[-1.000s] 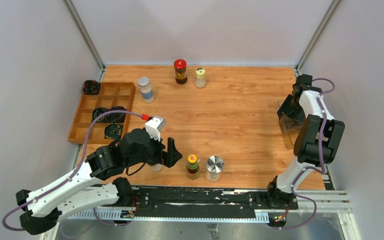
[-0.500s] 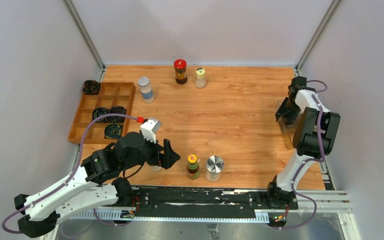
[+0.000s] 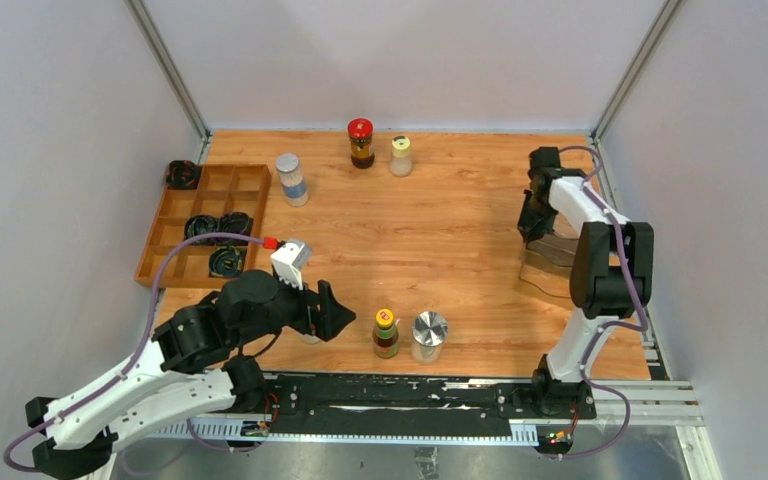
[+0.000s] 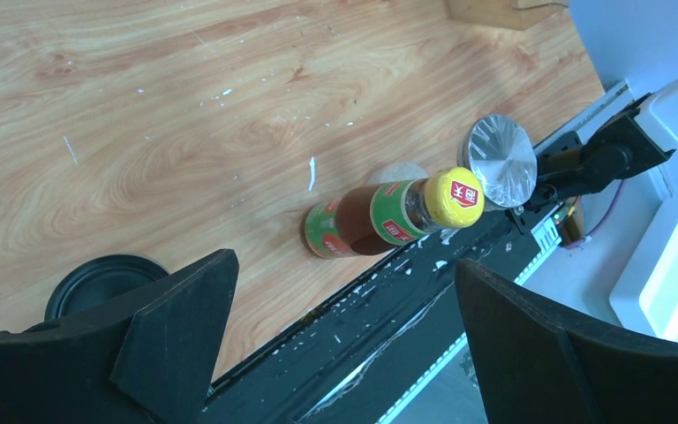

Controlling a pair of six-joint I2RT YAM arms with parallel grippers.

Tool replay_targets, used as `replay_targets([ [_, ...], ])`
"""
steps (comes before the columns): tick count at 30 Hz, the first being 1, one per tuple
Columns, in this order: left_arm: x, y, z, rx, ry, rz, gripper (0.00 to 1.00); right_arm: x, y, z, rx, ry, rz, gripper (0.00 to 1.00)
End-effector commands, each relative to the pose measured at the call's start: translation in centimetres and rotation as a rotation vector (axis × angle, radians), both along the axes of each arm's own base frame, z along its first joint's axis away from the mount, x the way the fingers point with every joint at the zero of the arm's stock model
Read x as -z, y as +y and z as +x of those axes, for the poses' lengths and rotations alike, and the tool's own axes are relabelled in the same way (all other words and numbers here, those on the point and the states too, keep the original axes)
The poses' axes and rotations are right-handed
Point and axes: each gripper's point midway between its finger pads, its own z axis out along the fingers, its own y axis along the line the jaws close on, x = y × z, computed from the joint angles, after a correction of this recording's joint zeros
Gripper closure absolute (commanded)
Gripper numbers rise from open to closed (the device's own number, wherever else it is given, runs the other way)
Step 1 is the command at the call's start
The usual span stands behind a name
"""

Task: Organize the condiment bottles
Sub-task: Move the storage box to the center of the board.

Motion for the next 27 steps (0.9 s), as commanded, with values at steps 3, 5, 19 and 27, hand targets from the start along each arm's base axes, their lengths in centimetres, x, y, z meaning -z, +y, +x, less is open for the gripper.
replay_targets([
  [3,0.4,0.8,-0.3,-0.020,0.010,-0.013,0.00,-1.7,6.0,0.5,-0.132,-0.033,-0.020,1.00],
  [5,0.4,1.0,-0.4,-0.022,0.011,-0.014,0.00,-1.8,7.9,0.8,-0.171,-0.038,-0.020,1.00],
  [19,0.5,2.0,-0.8,-0.037,0.014,-0.014,0.00,-2.9,20.8,3.9,-0.346,-0.081,0.018,1.00],
  [27,0.8,2.3,-0.8,-0.054,0.015,-0.009,0.00,-3.2,25.6,5.0,-0.375,-0.102,0.045,1.00],
])
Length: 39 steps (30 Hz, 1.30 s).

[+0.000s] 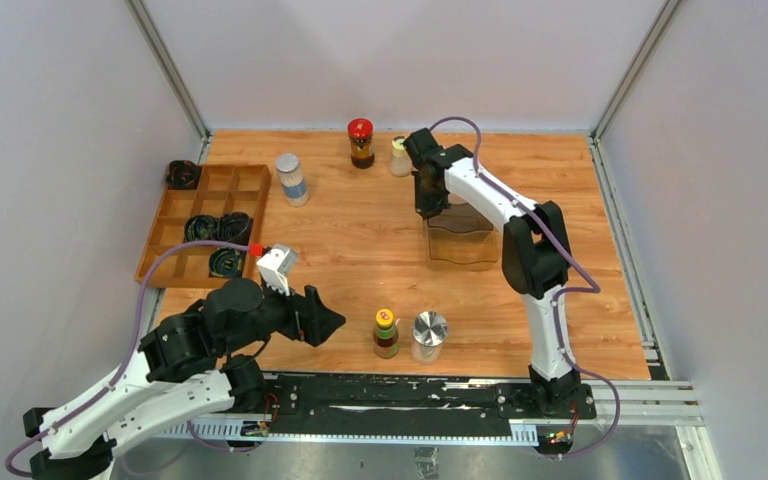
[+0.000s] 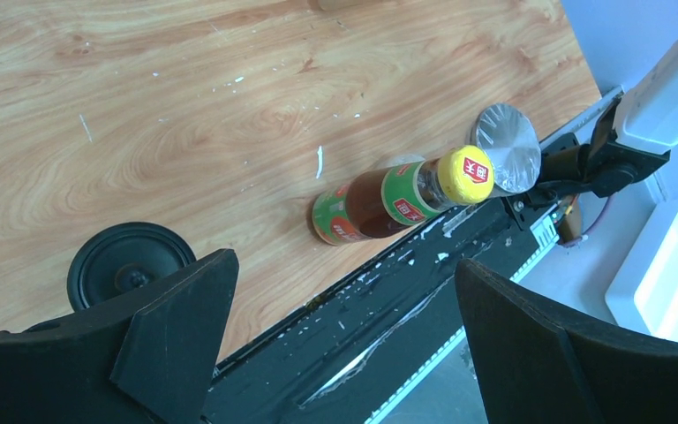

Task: Organize the condiment bottles
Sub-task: Move the storage box to the center of the board.

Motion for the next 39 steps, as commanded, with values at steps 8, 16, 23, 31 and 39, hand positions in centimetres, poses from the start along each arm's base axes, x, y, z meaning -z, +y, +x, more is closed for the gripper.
replay_targets([
  [8,0.8,0.4,0.3,-0.034,0.015,0.024,0.00,0.0,2.6,1.1,0.077,-0.014,0.009,1.00],
  [16,0.8,0.4,0.5,-0.042,0.016,0.030,0.00,1.5,4.5,1.6,0.087,0.004,0.047,1.00],
  [23,0.4,0.3,1.2,-0.061,0.003,0.057,0.00,2.4,7.1,2.0,0.073,0.014,0.098,1.00],
  [31,0.6,0.4,0.9,-0.060,0.018,0.035,0.00,2.4,10.6,1.7,0.019,0.009,0.142,1.00],
  [39,0.8,0.9,0.2,-0.068,0.039,-0.006,0.00,2.4,12.5,0.7,-0.007,0.002,0.145,1.00],
])
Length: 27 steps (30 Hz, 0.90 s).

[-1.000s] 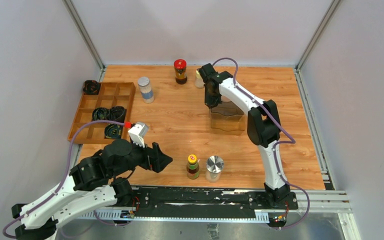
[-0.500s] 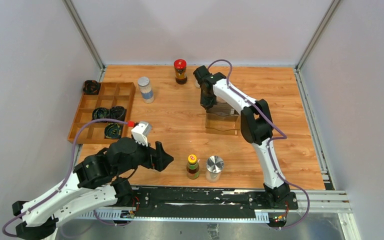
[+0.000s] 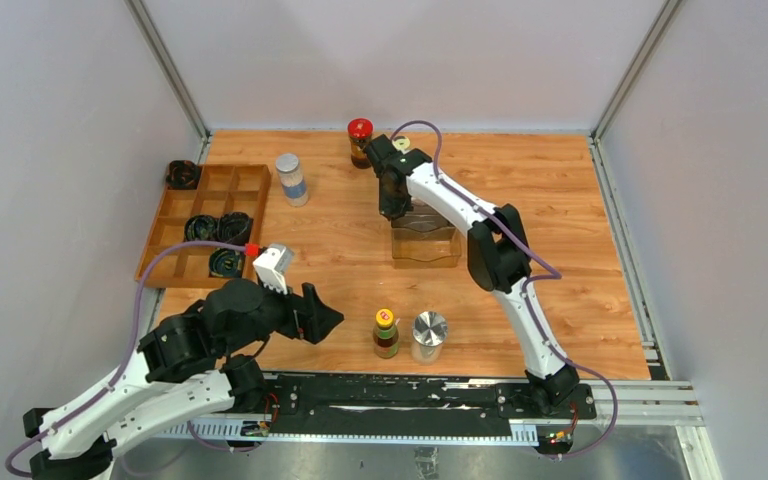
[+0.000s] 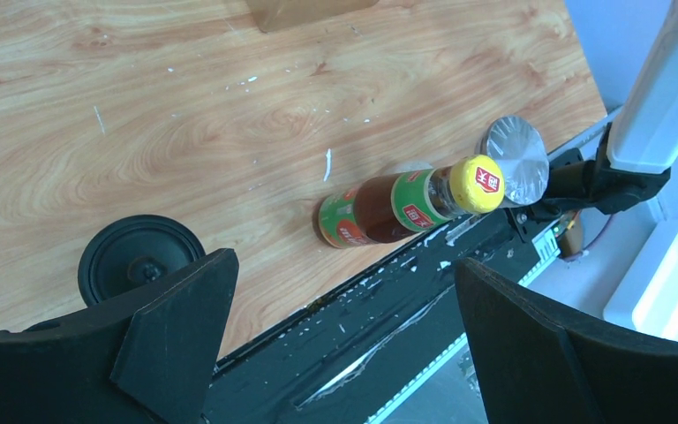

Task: Organize the condiment bottles
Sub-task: Move the storage box to the center of the board.

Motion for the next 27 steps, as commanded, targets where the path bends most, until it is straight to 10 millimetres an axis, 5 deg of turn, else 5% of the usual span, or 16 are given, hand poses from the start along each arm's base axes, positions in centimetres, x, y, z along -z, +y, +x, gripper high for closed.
replay_targets([
  [1,0.5,0.5,-0.3,-0.018,0.027,-0.010,0.00,0.4,2.9,-0.4,0.011,0.006,0.073,1.00],
  [6,0.9,0.5,-0.2,-0.013,0.028,0.028,0.00,0.5,3.0,-0.1,-0.017,-0.017,0.071,0.88],
  [10,0.9,0.3,0.2,-0.011,0.026,0.060,0.00,0.5,2.9,-0.3,-0.035,-0.018,0.071,0.64],
  [17,-1.1,0.4,1.1,-0.023,-0.027,0.081,0.00,-1.3,2.9,-0.6,-0.066,-0.060,0.107,0.43],
  [21,-2.7,1.1,1.7,-0.058,-0.076,0.086,0.00,-5.3,1.5,-1.5,-0.078,-0.128,0.099,0.37],
  [27,-4.7,3.7,2.5,-0.124,-0.163,0.137,0.00,-15.5,-3.2,-4.2,-0.109,-0.329,0.085,0.35],
])
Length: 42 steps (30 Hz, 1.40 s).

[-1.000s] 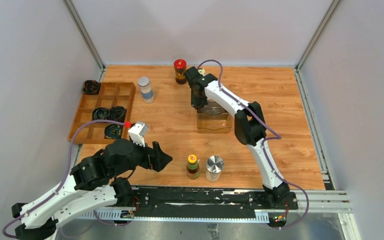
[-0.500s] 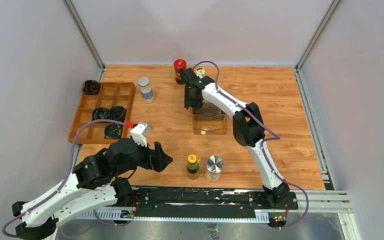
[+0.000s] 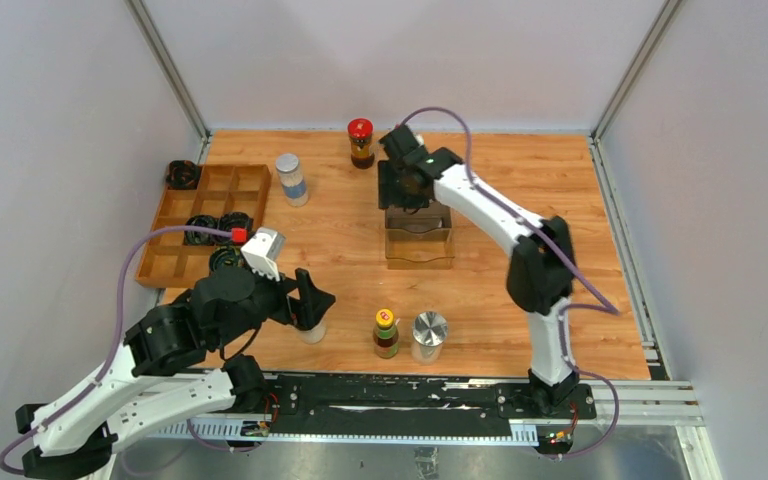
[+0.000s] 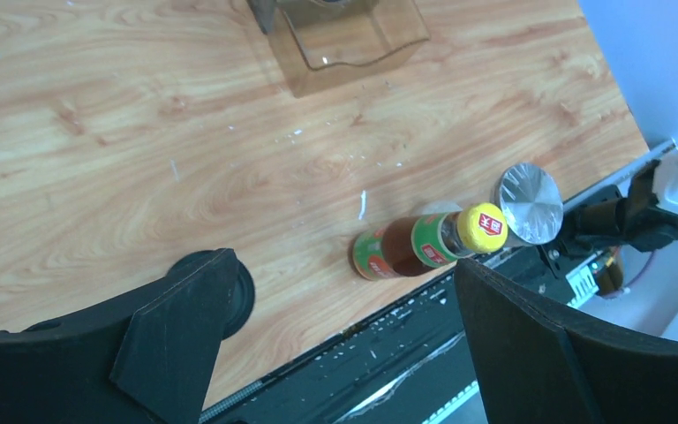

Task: Organize the condiment bottles
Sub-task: Move the storage box to the center of the board, then pick up the bottle from the corner of the board.

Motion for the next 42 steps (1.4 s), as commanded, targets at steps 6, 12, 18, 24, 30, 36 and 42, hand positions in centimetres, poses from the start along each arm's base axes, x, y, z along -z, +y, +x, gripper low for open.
replay_targets([
  [6,-1.7,4.5,0.5,-0.101,-0.093,0.096,0.00,-17.6,-9.0,-7.7,0.015,-0.341,0.057,0.31],
  [12,-1.1,4.6,0.6,-0.096,-0.095,0.125,0.00,-18.0,-13.1,-12.7,0.029,-0.358,0.086,0.30],
  [18,-1.6,3.6,0.1,-0.053,-0.069,0.110,0.00,-16.6,-14.1,-14.5,0.002,-0.332,0.081,0.24],
  [24,-1.6,4.3,0.1,-0.099,-0.041,0.107,0.00,-14.4,-12.6,-15.2,-0.085,-0.259,0.094,0.19],
  [30,-0.5,4.1,0.7,-0.165,0.008,0.100,0.00,-11.3,-13.6,-16.8,-0.127,-0.213,0.048,0.17],
  [36,0.5,3.9,1.2,-0.228,0.049,0.095,0.00,-9.6,-16.4,-17.9,-0.131,-0.246,-0.039,0.16],
  [42,-0.3,2.2,1.2,-0.218,0.105,0.056,0.00,-8.0,-16.0,-19.2,-0.188,-0.217,-0.010,0.15],
])
